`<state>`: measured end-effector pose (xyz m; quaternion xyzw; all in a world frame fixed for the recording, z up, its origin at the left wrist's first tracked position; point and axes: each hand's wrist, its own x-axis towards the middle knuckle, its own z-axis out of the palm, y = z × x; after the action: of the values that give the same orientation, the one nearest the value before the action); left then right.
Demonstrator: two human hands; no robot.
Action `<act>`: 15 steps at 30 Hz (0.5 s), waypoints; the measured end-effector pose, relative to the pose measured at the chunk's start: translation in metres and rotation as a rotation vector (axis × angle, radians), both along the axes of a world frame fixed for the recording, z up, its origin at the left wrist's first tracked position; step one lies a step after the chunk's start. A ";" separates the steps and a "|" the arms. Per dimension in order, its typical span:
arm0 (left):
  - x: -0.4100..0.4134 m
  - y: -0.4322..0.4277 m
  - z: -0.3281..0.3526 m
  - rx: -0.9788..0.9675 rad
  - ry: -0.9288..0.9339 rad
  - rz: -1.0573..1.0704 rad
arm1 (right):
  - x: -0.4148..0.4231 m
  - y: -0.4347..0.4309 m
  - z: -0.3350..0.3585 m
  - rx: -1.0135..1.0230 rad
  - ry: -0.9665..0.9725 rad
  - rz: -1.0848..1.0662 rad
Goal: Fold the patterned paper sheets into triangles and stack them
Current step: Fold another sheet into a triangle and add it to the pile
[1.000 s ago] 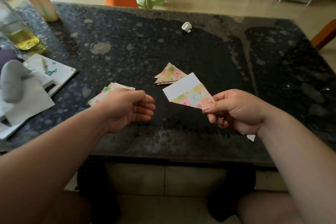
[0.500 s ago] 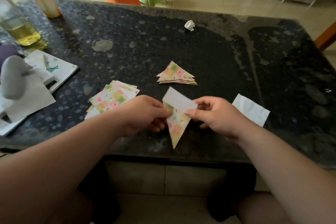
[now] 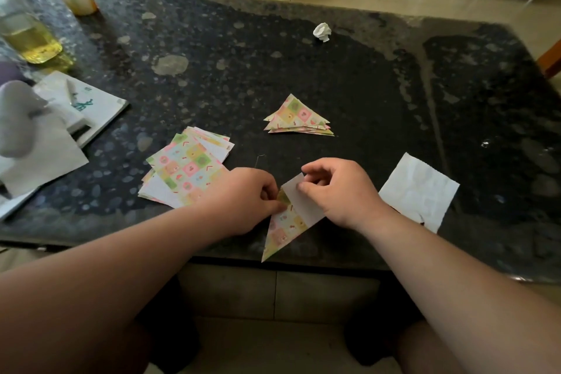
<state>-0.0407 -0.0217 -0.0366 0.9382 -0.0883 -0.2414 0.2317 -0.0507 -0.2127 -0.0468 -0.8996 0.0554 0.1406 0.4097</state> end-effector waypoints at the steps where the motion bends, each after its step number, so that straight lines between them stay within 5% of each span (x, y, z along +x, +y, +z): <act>1: -0.002 0.001 0.000 -0.019 -0.023 0.014 | 0.000 0.001 0.000 -0.006 -0.014 0.020; 8: -0.038 0.018 -0.022 0.134 -0.431 -0.315 | 0.002 0.006 -0.008 -0.125 -0.089 0.103; 15: -0.040 0.021 -0.030 0.234 -0.351 -0.398 | 0.002 -0.002 -0.020 -0.187 -0.269 0.113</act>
<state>-0.0812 -0.0002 -0.0667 0.9502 -0.2811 -0.1244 0.0513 -0.0488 -0.2151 -0.0670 -0.9462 -0.0380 0.0362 0.3194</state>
